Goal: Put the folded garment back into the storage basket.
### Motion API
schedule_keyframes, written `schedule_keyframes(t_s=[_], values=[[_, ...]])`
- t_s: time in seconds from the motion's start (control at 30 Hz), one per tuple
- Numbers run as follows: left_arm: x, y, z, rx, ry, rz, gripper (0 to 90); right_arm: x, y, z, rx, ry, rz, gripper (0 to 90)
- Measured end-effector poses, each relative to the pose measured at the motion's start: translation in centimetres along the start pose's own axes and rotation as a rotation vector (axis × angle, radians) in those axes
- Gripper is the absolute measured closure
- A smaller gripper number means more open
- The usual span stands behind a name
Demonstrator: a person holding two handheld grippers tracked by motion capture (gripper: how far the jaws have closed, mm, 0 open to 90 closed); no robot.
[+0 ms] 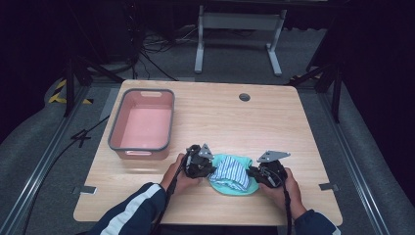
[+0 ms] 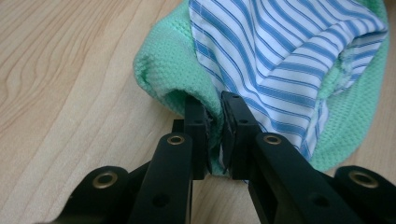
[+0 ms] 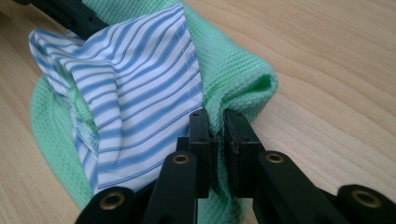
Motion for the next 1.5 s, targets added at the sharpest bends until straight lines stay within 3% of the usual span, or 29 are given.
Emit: schedule_keyframes(t_s=[0.4, 0.6, 0.8, 1.13, 1.3, 1.5], values=[[-1.2, -0.7, -1.6, 0.036, -0.001, -0.016, 82.1, -1.6, 0.5, -1.9, 0.010, 0.055, -0.007, 82.5], [-3.3, -1.9, -3.2, 0.054, 0.014, -0.054, 82.2, -2.5, 0.2, -3.7, 0.008, 0.088, -0.012, 82.5], [-5.5, -3.3, -4.2, 0.053, 0.025, -0.098, 82.3, -3.4, -0.3, -6.6, -0.016, 0.136, -0.009, 82.5], [-8.5, -5.2, -4.6, 0.046, 0.039, -0.134, 82.2, -3.9, -1.4, -10.5, -0.052, 0.176, -0.007, 82.5], [-10.1, -6.1, -4.3, 0.051, 0.032, -0.169, 82.2, -3.5, -2.3, -12.0, -0.071, 0.180, -0.013, 82.5], [-12.1, -7.2, -3.8, 0.029, 0.056, -0.193, 82.2, -3.1, -3.3, -13.8, -0.088, 0.191, -0.021, 82.5]])
Point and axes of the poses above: each handheld gripper's, and its own axes: x roughly forward along the jaws, z roughly out of its underside, y roughly to its right, the point moved 9 cm from there along x, roughly forward along the jaws, and after that the axes turned 7 degrees about x, right-handed, at the moved point
